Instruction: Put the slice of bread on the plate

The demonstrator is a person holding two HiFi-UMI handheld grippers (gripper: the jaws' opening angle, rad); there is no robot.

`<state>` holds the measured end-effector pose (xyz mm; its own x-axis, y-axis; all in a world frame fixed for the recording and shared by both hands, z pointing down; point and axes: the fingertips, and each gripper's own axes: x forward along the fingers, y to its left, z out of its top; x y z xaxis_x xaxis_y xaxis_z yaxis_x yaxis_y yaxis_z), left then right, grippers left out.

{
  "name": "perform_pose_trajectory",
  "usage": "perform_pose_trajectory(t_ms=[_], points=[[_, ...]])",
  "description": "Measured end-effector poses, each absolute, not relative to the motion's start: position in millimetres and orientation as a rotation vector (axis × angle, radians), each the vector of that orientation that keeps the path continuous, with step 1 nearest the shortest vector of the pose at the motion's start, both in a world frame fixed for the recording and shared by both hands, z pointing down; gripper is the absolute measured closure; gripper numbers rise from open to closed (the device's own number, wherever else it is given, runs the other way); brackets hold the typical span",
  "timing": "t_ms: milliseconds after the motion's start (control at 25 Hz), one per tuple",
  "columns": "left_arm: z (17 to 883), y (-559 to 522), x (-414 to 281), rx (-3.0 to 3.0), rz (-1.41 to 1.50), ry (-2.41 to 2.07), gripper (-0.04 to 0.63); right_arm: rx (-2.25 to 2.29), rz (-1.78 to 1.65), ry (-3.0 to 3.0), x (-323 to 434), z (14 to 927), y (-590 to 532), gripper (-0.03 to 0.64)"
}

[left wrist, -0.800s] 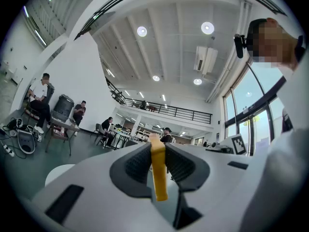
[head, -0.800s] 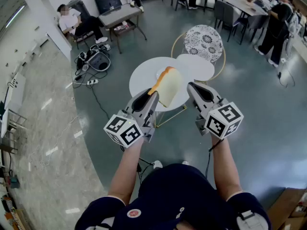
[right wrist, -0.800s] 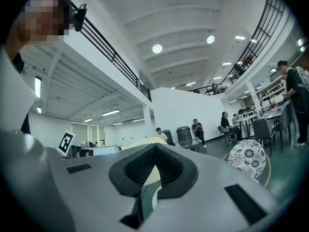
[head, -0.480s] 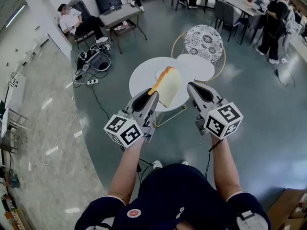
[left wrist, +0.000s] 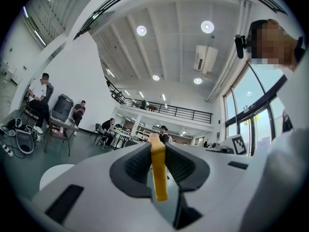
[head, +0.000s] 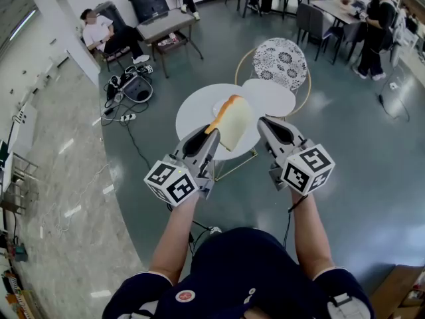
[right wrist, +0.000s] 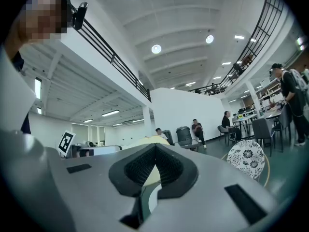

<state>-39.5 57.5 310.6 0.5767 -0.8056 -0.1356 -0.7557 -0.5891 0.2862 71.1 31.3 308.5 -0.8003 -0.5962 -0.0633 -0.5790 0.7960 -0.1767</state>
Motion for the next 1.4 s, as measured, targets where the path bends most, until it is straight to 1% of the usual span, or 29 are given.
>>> perform_pose_trajectory(t_ms=[400, 720, 1040, 1400], points=[[311, 42, -8, 2.593, -0.369, -1.357, 0.508, -0.883, -0.221, 2.882, 100, 309, 18, 0.611], [311, 19, 2, 2.579, -0.333, -1.418, 0.508, -0.861, -0.192, 2.909, 113, 312, -7, 0.611], [319, -14, -3, 2.567, -0.335, -1.412, 0.508, -0.883, -0.215, 2.903, 114, 322, -40, 0.611], [345, -67, -28, 2.543, -0.343, -1.329, 0.508, -0.939, -0.246, 2.912, 85, 339, -91, 0.611]])
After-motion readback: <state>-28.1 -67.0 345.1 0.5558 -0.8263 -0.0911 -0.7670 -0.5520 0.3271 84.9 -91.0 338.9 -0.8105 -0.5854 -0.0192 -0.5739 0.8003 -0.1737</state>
